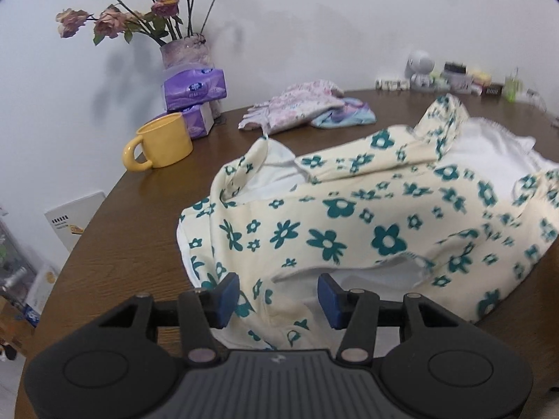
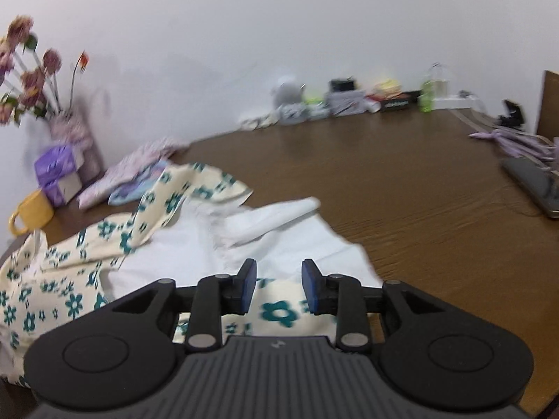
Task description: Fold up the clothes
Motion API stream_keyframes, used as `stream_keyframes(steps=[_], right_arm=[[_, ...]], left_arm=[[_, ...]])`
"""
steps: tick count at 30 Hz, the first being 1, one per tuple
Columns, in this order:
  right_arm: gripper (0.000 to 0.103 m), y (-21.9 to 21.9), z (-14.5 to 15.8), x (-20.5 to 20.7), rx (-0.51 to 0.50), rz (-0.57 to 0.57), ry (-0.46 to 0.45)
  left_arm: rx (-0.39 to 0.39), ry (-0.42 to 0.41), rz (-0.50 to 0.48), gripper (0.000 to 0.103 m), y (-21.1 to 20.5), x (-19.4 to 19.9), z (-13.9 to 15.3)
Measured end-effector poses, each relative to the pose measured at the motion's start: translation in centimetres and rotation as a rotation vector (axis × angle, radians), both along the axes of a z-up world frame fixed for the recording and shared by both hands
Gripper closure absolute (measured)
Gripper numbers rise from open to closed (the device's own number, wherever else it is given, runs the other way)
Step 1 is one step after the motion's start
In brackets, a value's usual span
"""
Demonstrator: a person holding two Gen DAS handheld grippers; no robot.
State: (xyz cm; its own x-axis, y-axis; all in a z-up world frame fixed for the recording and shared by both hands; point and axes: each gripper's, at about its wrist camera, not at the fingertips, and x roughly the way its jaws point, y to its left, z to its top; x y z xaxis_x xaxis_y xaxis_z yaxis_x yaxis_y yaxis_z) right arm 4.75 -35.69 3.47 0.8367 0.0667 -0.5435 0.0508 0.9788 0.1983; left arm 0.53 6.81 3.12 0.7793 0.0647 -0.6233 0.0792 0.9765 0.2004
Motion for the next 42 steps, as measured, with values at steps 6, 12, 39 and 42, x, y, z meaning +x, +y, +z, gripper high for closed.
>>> stream_keyframes(steps=[6,12,39,42], right_arm=[[0.075,0.2,-1.6,2.0,0.011,0.016,0.057],[0.076,-0.6,-2.8,2.5,0.024,-0.007,0.105],[0.067,10.1,4.2,15.8,-0.231,0.398,0.091],[0.067,10.9,3.5,17.6,-0.154,0.421,0.136]], left_arm=[[0.013,0.016,0.004,0.100,0.5,0.4,-0.7],[0.048,0.041,-0.017,0.101,0.5,-0.8,-0.7],[-0.283,0.085,-0.142,0.052,1.3,14.3,4.1],[-0.335,0.130,-0.133,0.053,1.3,16.5,3.0]])
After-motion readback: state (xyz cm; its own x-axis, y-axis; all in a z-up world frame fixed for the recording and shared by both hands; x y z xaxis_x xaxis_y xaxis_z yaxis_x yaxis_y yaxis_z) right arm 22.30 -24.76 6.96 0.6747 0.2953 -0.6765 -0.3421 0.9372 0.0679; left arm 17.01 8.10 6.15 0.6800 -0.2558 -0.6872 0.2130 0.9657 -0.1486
